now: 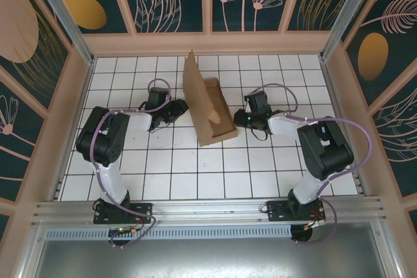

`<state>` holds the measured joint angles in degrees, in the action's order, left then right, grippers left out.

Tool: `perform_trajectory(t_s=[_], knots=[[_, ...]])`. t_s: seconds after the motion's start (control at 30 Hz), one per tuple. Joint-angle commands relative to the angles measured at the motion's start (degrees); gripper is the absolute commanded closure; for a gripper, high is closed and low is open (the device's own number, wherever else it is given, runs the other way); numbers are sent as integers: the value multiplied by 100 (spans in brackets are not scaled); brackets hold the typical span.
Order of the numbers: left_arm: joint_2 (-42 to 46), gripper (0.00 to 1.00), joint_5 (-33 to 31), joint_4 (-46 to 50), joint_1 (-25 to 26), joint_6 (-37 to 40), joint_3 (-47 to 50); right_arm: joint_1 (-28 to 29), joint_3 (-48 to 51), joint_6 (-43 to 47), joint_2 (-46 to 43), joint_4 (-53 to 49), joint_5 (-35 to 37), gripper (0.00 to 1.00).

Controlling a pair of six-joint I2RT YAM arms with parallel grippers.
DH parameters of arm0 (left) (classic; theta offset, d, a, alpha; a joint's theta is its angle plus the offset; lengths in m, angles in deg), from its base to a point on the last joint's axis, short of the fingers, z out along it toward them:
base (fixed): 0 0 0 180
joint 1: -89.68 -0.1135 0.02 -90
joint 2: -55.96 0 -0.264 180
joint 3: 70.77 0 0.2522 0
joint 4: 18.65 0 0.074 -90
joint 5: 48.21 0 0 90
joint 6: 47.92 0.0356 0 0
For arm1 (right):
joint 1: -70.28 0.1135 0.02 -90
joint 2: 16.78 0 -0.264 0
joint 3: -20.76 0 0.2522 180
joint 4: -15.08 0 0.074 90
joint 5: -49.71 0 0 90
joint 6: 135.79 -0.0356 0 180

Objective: Fold the paper box

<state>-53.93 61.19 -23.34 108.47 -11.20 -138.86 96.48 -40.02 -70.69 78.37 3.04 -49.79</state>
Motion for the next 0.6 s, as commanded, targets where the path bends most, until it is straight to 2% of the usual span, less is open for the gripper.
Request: perform_trajectory(t_s=[0.0, 0.13, 0.2, 0.27, 0.33, 0.47, 0.57], knots=[[-513, 58, 357, 263, 59, 277, -759, 339, 370, -386, -282, 216, -175, 77], [-1207, 59, 817, 746, 149, 709, -1732, 940, 580, -834, -367, 694, -292, 76], [-1497, 54, 1190, 917, 143, 950, -2171, 1335, 517, -1010, -285, 967, -319, 73], [-1671, 48, 1213, 1430, 91, 1291, -2654, 1670, 312, -1139, -107, 1210, -449, 70], [-1446, 43, 930, 1459, -94, 1362, -2608, 1808, 107, -1174, -23, 1230, -368, 67], [-601, 37, 673, 1019, -803, 999, -1855, 1777, 152, -958, -362, 1169, 127, 56], [197, 34, -91, 1193, -1031, 1310, -1463, 1684, 200, -464, -797, 861, 437, 47]])
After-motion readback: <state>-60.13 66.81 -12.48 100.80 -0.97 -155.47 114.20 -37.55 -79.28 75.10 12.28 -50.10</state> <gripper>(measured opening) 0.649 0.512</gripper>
